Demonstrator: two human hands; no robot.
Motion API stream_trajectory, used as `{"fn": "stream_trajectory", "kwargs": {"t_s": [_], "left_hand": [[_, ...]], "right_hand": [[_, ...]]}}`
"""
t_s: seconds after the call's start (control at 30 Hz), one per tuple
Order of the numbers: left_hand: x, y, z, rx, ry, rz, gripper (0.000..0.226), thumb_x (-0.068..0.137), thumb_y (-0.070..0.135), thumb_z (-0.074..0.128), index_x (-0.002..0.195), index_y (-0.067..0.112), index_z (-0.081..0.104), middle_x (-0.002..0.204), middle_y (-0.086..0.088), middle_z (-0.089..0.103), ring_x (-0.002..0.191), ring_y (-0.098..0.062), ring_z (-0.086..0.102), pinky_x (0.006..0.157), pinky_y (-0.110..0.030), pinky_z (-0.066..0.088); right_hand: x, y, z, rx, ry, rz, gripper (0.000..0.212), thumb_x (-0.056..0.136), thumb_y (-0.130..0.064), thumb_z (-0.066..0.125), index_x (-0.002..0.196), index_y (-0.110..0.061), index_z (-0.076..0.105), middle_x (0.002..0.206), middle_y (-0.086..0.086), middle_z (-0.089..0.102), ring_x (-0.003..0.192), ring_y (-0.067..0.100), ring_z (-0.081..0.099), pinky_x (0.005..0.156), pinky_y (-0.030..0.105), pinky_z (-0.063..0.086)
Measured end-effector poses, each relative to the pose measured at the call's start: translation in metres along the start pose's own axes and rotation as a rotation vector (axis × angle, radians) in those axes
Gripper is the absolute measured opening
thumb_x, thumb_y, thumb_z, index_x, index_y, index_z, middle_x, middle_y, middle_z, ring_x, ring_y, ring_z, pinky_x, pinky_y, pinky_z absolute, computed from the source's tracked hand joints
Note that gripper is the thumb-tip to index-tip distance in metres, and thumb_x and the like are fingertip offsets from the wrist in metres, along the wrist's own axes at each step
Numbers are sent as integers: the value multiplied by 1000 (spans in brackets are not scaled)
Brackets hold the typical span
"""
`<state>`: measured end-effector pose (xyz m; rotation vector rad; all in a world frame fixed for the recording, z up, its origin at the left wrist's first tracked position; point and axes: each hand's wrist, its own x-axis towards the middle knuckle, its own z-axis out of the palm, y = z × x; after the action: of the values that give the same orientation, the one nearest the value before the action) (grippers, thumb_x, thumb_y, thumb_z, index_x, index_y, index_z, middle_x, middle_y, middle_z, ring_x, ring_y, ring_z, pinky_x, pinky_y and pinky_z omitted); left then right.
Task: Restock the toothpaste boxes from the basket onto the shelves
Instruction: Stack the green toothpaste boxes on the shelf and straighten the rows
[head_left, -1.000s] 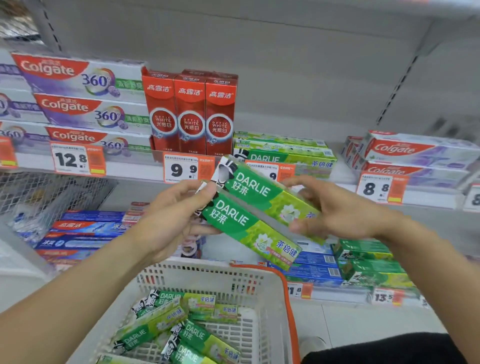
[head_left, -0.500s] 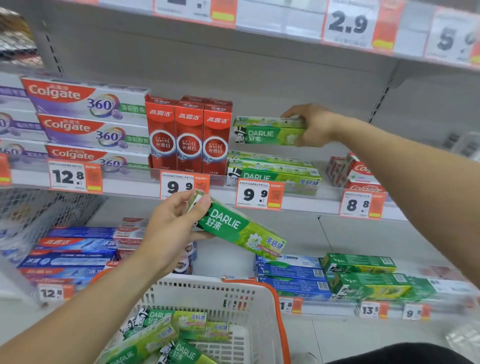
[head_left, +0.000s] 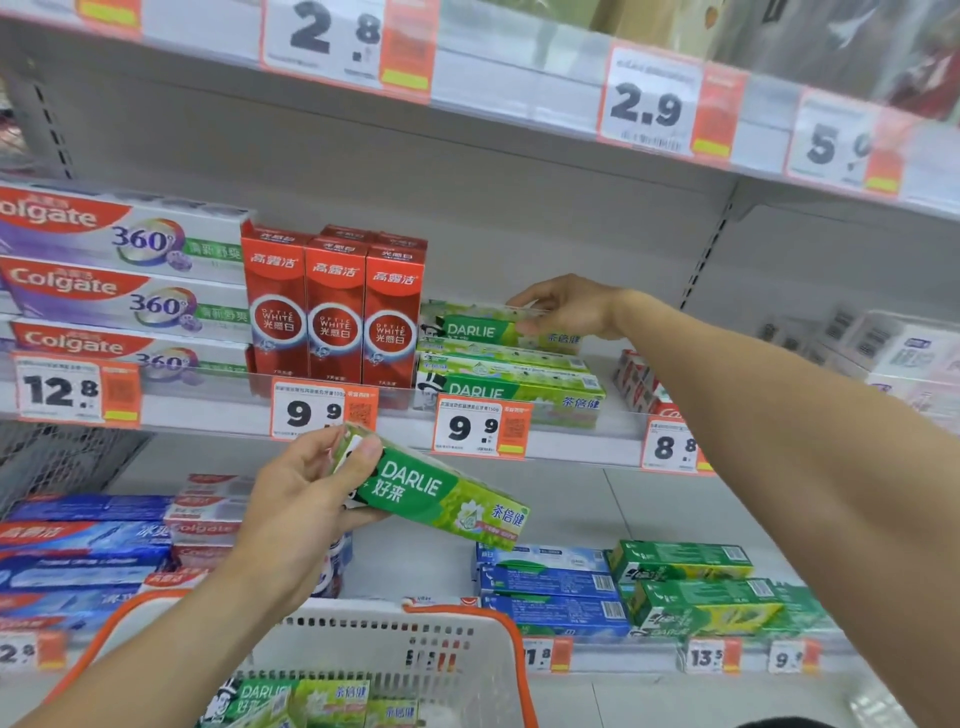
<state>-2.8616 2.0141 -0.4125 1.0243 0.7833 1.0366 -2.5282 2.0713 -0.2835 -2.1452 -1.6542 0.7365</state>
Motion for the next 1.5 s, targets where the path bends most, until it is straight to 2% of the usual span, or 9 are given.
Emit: {"fn": "stream_trajectory", "kwargs": {"t_s": [0.2, 0.3, 0.4, 0.47, 0.57, 0.7, 0.93, 1.1, 1.5], "left_hand": [[-1, 4, 2, -44, -13, -1, 29, 87, 19, 64, 111, 3, 64, 100, -8, 75, 96, -27, 74, 72, -42, 63], [0, 7, 1, -54, -35, -6, 38, 84, 23, 64, 115, 1, 63, 108, -14, 73, 100, -32, 72, 76, -46, 62], [2, 10, -2, -81, -61, -7, 42, 82, 24, 64, 116, -1, 61, 113, -17, 71, 102, -32, 71, 75, -47, 62], [4, 11, 0, -121, -72, -1, 43, 81, 24, 65, 115, -2, 61, 117, -21, 69, 104, -33, 70, 73, -45, 62], [5, 10, 10, -218, -78, -10, 50, 83, 25, 64, 120, -7, 57, 123, -25, 65, 112, -38, 66, 75, -47, 61], [4, 17, 29, -237, -150, 33, 48, 90, 27, 58, 124, -6, 54, 121, -20, 68, 112, -35, 67, 78, -48, 61], [32, 27, 44, 667, -56, 617, 47, 82, 38, 76, 125, 28, 59, 113, 14, 60, 104, 1, 58, 88, -15, 48], [50, -1, 54, 1114, -160, 897, 53, 86, 40, 74, 133, 23, 58, 132, 9, 54, 125, -8, 44, 107, -29, 37], [66, -31, 46, 1277, -149, 976, 78, 71, 13, 88, 140, 17, 52, 137, 2, 50, 131, -19, 42, 99, -41, 48]], "right_hand": [[-1, 18, 15, 50, -90, 74, 37, 95, -33, 66, 132, -36, 62, 139, -5, 58, 130, 21, 52, 113, 37, 38], [-15, 14, 19, -118, 149, -81, 36, 98, -33, 62, 134, -27, 62, 137, -3, 60, 129, 17, 53, 107, 28, 38], [-55, -2, 36, -8, 431, -336, 16, 96, -21, 65, 111, -18, 71, 109, 1, 73, 100, 12, 66, 93, 34, 53], [-88, -11, 55, 113, 297, -440, 15, 92, -17, 72, 106, -12, 72, 98, 5, 74, 88, 12, 68, 84, 31, 56], [-126, -12, 76, -83, -81, -397, 53, 85, -38, 76, 133, -23, 59, 116, -8, 69, 107, 2, 65, 91, 22, 53], [-142, -1, 68, 10, -85, -365, 55, 83, -33, 78, 134, -26, 59, 120, -7, 70, 111, 8, 66, 96, 26, 51], [-160, 12, -5, -12, 288, -359, 49, 75, -33, 77, 122, -29, 64, 114, -15, 71, 105, 3, 68, 97, 21, 50], [-99, 13, -38, -154, 413, -245, 50, 80, -21, 83, 126, -25, 63, 119, -4, 67, 106, 13, 65, 104, 33, 49], [28, 23, -4, 249, 168, -49, 51, 79, -11, 84, 124, -28, 66, 136, 7, 53, 117, 17, 59, 91, 38, 59]]}}
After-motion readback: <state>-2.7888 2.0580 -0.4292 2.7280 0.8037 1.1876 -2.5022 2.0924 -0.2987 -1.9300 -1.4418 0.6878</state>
